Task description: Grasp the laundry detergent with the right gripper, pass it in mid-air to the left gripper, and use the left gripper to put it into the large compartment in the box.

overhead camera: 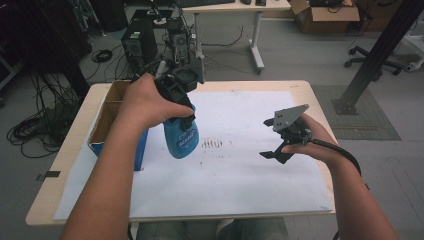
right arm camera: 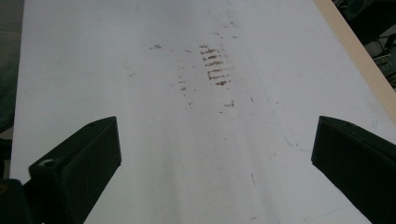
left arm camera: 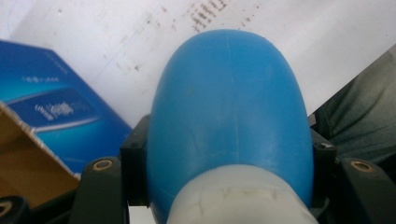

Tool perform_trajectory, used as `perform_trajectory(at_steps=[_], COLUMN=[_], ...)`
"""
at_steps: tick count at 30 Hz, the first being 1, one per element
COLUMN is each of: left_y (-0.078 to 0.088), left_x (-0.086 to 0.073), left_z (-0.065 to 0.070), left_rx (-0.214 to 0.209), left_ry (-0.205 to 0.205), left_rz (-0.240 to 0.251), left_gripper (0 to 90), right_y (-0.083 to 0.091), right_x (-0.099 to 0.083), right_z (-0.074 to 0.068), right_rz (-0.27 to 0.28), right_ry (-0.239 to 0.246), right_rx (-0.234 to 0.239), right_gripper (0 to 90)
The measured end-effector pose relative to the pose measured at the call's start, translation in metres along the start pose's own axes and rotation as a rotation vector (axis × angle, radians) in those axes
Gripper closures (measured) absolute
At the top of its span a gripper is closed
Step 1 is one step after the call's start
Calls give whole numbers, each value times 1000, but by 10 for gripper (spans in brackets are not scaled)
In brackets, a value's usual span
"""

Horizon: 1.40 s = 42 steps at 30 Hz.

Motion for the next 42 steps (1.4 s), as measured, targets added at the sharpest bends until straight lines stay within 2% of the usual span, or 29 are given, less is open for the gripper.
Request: perform_trajectory(at_steps=[1,3,4,5,13,14,17,18,19,21,23,24,26,29,30,34,42], left_y=[2,5,10,10,38,38,49,56,56,63,70,76,79,92,92,103,118], left_x=[0,-1,-1,-1,-4,-4,-6,-8,-8,-11,-14,-17,-19,-27,-27,-36,-46], left_z=[-2,-4,-9,-9,-36,-36,-47,-55,-55,-63,-69,-76,-80,-96,-96,-112,-131], left_rx=[-3,-3,1,1,12,12,18,21,21,27,35,35,33,38,38,34,34], left_ry=[18,24,44,44,143,143,178,205,205,243,262,291,304,345,345,396,452], left_rz=[3,3,7,7,29,29,31,35,35,42,44,57,60,70,70,82,87], left_gripper=[382,382,382,382,382,382,382,382,382,382,382,382,382,382,382,382,382], right_y=[0,0,1,1,3,3,2,2,2,2,3,4,4,5,5,6,4], right_x=[0,-1,-2,-2,-6,-6,-9,-10,-10,-11,-12,-14,-14,-15,-15,-14,-14], right_z=[1,1,3,3,5,5,6,7,7,8,9,10,11,13,13,16,16], right_rz=[-3,-6,-14,-14,-25,-25,-30,-32,-35,-37,-39,-46,-52,-67,-67,-71,-80], right_ry=[-4,-4,-2,-2,-5,-5,-7,-7,-7,-8,-7,-10,-8,-7,-7,-4,-5], right_rx=[-1,-1,-1,-1,2,2,4,5,7,10,10,16,15,17,17,20,23], right_gripper=[17,17,17,17,18,18,19,19,18,18,19,19,19,20,20,20,20])
Point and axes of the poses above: each handheld gripper's, and its own axes: y roughly backward along the jaws, x roughly out of its top, z roughly to its right, the point moved 7 cm from there along -y, roughly forward along the jaws, and after that the axes turned 5 degrees about y, right-handed, at the moved point
